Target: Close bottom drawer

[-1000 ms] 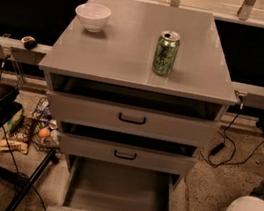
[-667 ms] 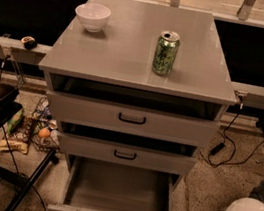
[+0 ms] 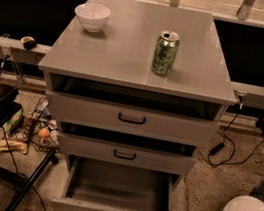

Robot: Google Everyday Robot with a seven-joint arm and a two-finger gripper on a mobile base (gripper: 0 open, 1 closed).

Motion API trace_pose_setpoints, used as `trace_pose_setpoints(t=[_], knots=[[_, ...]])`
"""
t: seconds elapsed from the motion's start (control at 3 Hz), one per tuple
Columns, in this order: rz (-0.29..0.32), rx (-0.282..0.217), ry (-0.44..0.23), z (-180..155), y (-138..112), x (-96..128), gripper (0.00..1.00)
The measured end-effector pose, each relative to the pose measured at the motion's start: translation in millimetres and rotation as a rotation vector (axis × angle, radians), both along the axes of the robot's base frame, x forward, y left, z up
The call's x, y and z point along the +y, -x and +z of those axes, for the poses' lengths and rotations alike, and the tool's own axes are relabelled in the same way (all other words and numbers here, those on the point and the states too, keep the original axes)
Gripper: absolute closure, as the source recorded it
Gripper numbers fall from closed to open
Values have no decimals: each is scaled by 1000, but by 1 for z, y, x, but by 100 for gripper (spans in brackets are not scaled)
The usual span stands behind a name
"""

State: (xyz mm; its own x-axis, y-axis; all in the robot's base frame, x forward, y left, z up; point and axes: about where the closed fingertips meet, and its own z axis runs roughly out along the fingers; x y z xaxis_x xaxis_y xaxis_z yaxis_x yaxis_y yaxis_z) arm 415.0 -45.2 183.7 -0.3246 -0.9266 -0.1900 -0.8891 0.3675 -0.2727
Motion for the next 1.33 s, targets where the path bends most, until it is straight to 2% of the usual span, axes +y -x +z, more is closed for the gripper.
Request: trace_pose_setpoints(t=[0.33,0.67,1.0,1.33], knots=[[-1,-23,6,-4,-30,-2,100],[-1,-23,6,-3,-29,-2,100],[-2,-40,12,-6,-59,-5,100],[1,-45,15,-5,-69,-6,100]])
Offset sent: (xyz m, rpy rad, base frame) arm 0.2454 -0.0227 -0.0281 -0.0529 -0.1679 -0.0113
